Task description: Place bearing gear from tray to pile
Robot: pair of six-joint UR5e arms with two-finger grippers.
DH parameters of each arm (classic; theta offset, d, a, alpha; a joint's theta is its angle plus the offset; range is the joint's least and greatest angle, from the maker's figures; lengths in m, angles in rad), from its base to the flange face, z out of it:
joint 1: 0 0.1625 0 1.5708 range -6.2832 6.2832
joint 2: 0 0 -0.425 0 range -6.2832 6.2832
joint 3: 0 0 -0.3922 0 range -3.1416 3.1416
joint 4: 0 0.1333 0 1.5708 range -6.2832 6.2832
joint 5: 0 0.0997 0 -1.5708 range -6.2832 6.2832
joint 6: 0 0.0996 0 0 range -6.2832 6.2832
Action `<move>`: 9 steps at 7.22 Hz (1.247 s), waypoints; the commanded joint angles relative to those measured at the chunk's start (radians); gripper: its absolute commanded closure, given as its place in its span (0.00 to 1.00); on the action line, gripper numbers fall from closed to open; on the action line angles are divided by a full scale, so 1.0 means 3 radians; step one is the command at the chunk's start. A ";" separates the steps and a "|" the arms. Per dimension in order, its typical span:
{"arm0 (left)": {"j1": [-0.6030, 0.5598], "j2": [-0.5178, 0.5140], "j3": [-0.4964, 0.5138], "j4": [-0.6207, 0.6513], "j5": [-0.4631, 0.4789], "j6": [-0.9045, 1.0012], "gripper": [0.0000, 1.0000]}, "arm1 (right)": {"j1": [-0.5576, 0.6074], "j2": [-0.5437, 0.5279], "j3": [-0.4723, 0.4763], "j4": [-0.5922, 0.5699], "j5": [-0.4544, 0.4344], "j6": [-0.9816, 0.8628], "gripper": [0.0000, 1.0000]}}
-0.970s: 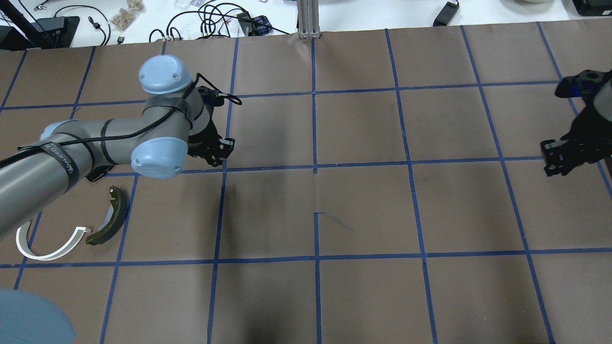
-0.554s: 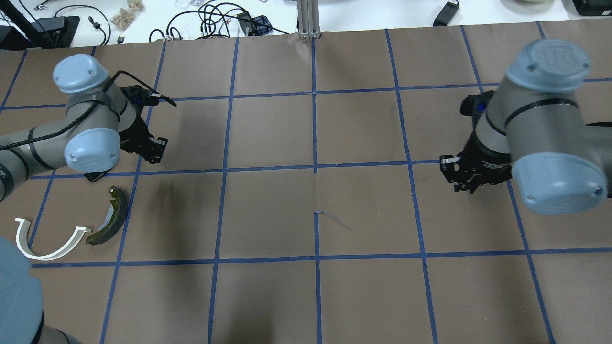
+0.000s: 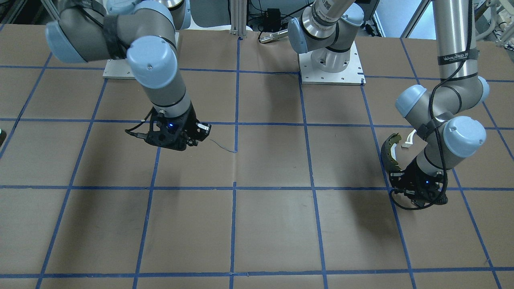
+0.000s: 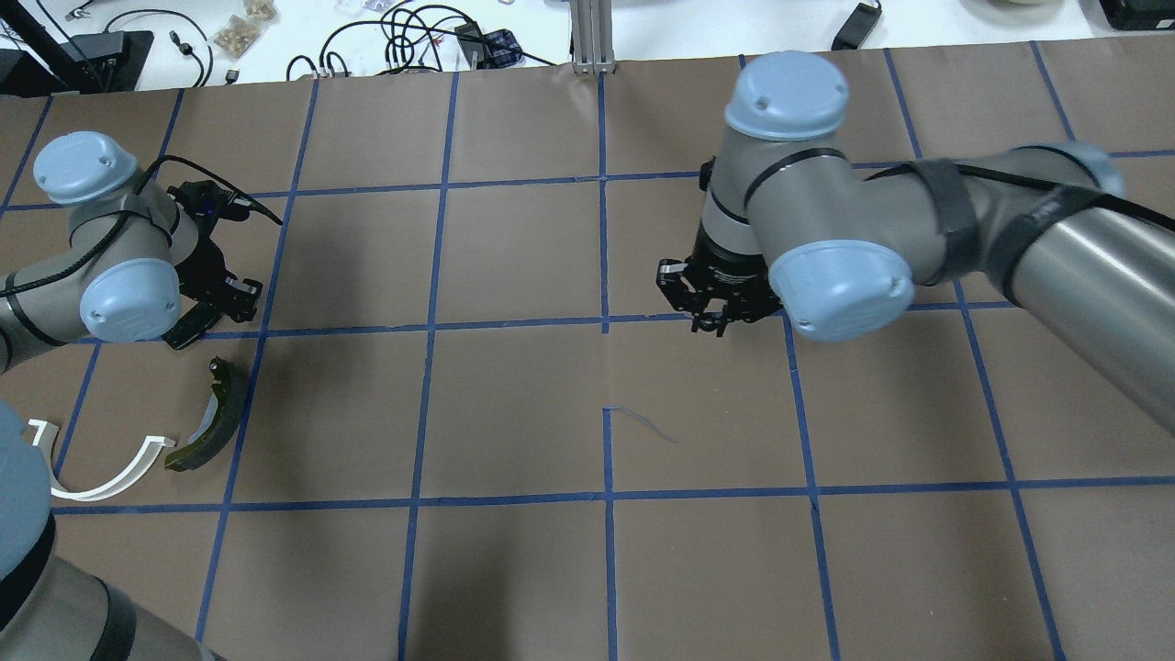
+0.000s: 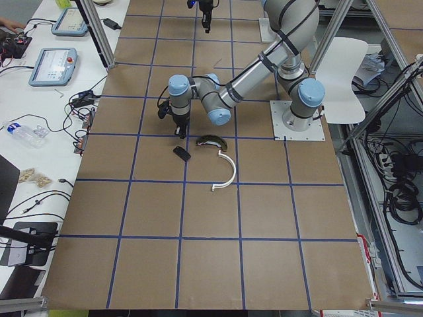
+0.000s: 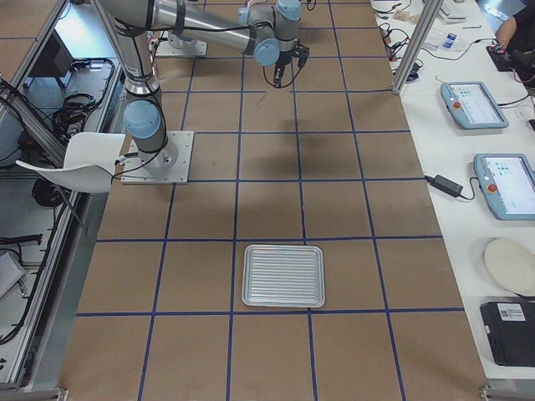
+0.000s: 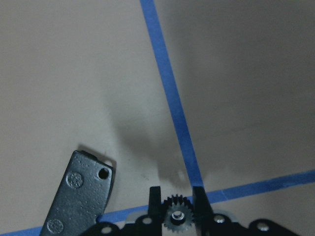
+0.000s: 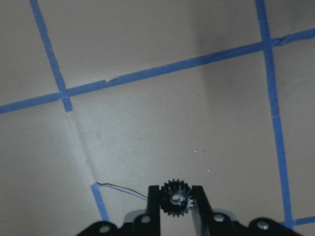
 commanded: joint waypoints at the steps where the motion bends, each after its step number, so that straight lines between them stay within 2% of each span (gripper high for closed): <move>1: 0.0006 -0.0033 0.0018 0.0028 0.0002 0.0023 0.00 | 0.0411 0.0675 -0.0695 -0.0032 -0.0010 0.0400 1.00; 2: -0.0039 0.0059 0.0034 -0.0048 0.0007 0.0018 0.00 | 0.0544 0.0860 -0.0794 -0.0032 0.0010 0.0458 1.00; 3: -0.0070 0.0130 0.0039 -0.0155 -0.0013 0.0013 0.00 | 0.0576 0.0938 -0.0805 -0.0189 0.0005 0.0458 1.00; 4: -0.0076 0.0207 0.0034 -0.0191 -0.0023 0.0003 0.00 | 0.0577 0.0954 -0.0785 -0.0221 0.0000 0.0453 0.89; 5: -0.0081 0.0268 0.0029 -0.0258 -0.0029 -0.0017 0.00 | 0.0571 0.0999 -0.0775 -0.0232 0.0000 0.0428 0.24; 6: -0.0131 0.0305 0.0024 -0.0294 -0.0089 -0.0028 0.00 | 0.0531 0.0974 -0.0830 -0.0186 -0.0025 0.0341 0.00; 7: -0.0228 0.0345 0.0009 -0.0365 -0.0125 -0.0083 0.00 | 0.0424 0.0878 -0.0902 -0.0176 -0.0046 0.0153 0.00; 8: -0.0351 0.0371 0.0009 -0.0376 -0.0161 -0.0398 0.00 | 0.0226 0.0751 -0.1095 -0.0013 -0.0036 0.0106 0.00; 9: -0.0524 0.0407 0.0004 -0.0381 -0.0156 -0.0659 0.00 | 0.0006 0.0572 -0.1315 0.0601 -0.0076 -0.0214 0.00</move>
